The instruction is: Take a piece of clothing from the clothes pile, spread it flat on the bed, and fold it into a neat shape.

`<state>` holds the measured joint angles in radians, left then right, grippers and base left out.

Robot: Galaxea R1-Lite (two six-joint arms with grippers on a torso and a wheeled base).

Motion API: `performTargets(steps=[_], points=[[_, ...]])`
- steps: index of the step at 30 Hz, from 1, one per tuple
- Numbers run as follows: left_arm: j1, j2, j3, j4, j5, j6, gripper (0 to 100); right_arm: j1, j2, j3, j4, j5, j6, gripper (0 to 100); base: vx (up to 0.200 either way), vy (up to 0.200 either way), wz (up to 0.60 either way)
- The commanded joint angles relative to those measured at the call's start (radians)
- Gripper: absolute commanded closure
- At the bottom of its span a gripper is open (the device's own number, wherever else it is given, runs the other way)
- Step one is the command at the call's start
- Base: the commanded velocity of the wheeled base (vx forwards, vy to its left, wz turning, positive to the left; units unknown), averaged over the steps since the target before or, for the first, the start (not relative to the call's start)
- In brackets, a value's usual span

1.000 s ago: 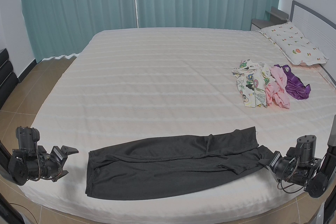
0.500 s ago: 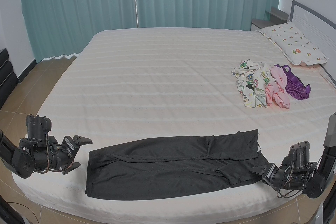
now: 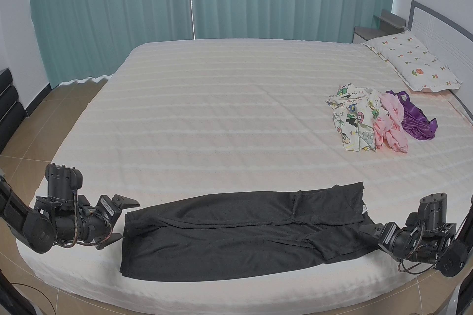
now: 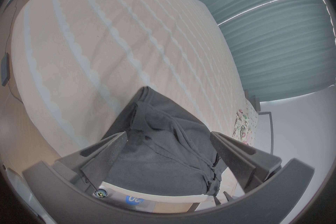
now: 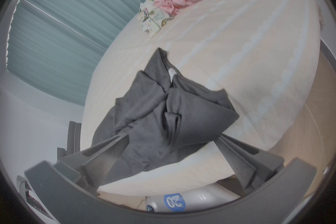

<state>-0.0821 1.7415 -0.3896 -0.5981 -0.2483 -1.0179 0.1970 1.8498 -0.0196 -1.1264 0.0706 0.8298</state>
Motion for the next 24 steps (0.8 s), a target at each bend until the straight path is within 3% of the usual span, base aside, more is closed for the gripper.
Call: performTargets(steps=[1,7,13,24], points=[[-0.061,0.072,-0.014,-0.005,0.047,-0.013,0,-0.044,-0.058,-0.02,-0.003,-0.005,0.002,0,0.0,0.0,0.0],[-0.113,0.159,-0.048,-0.006,0.173,-0.019,0,-0.137,-0.052,-0.068,-0.003,0.001,0.005,0,0.0,0.0,0.0],[-0.119,0.155,-0.111,-0.011,0.192,-0.094,0,-0.14,-0.04,-0.074,-0.015,0.006,0.014,0,0.0,0.0,0.0],[-0.231,0.162,-0.149,0.015,0.271,-0.088,0,-0.182,-0.035,-0.094,-0.009,0.005,0.032,0,0.0,0.0,0.0]])
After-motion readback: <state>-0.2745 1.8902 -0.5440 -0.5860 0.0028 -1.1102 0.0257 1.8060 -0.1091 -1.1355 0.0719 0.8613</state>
